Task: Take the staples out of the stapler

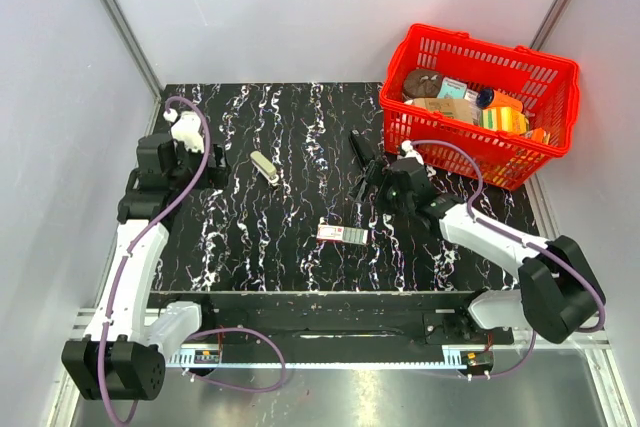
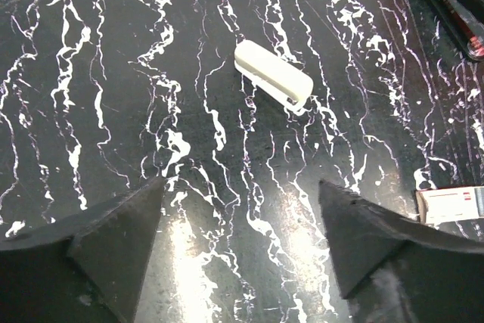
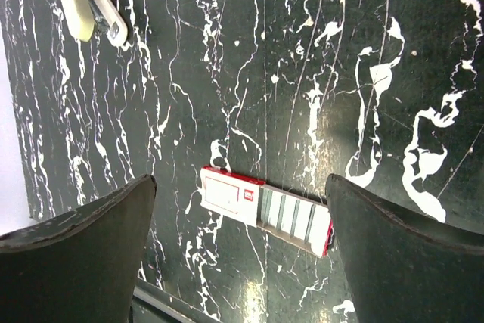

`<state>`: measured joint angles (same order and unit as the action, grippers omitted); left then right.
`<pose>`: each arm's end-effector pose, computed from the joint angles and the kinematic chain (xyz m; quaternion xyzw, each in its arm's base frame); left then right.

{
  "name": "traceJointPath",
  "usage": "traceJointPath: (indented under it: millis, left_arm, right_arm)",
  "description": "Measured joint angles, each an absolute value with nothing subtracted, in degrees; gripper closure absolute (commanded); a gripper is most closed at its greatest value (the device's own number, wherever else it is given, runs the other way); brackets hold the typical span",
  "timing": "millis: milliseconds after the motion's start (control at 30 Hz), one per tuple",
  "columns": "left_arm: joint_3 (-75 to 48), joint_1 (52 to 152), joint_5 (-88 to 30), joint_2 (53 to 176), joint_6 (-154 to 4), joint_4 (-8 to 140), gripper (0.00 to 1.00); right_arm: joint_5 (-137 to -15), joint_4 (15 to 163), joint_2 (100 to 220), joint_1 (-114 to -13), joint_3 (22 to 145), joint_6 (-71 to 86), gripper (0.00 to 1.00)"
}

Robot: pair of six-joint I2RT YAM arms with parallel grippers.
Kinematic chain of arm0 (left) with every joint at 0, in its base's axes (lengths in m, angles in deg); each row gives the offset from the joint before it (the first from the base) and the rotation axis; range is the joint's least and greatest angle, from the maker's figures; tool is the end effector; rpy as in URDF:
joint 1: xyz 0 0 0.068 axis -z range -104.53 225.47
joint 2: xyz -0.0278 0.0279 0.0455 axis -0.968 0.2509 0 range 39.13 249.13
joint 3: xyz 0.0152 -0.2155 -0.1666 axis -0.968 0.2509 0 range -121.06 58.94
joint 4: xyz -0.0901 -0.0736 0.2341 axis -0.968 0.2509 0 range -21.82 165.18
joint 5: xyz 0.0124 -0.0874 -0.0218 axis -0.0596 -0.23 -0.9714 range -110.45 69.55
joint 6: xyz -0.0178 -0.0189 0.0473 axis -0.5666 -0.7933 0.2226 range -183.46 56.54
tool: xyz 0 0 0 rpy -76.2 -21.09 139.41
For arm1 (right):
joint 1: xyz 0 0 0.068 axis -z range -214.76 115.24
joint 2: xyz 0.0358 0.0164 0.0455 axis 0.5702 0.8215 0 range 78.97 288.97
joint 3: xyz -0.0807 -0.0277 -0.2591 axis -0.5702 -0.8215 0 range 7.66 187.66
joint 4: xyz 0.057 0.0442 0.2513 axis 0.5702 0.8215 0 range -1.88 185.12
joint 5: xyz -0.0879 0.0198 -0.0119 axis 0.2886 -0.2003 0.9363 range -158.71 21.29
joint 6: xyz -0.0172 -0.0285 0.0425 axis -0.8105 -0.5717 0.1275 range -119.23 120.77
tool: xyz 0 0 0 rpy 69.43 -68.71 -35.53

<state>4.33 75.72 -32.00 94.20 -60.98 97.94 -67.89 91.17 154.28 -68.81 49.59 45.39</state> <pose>0.2084 -0.0080 0.3332 0.0706 0.8611 -0.0775 0.4974 0.2313 0.1558 0.2190 0.0855 0.8886 0.2807 0.3527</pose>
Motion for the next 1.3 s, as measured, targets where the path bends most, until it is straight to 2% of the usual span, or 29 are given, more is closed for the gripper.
traceJointPath:
  millis: [267,533,867,1200,1300]
  left_arm:
    - [4.31,76.35,-35.13,97.94,-59.12,95.73,0.01]
    - [1.25,80.4,-29.51,114.64,-62.62,93.11,0.01]
    - [-12.98,84.57,-25.07,135.66,-66.99,89.46,0.01]
    - [-16.47,88.92,-24.33,144.73,-72.04,89.26,0.01]
    - [-16.47,89.42,-24.35,147.03,-72.67,89.31,0.06]
  right_arm:
    - [-72.57,89.71,157.4,-65.88,50.09,44.28,0.01]
    - [-59.52,99.28,161.34,-76.46,56.76,39.93,0.01]
    - [-46.61,102.95,163.04,-85.31,57.24,38.18,0.0]
    - [-41.67,102.3,163.48,-89.44,58.16,34.9,0.01]
    - [-41.16,101.62,163.37,-89.57,58.16,34.38,0.01]
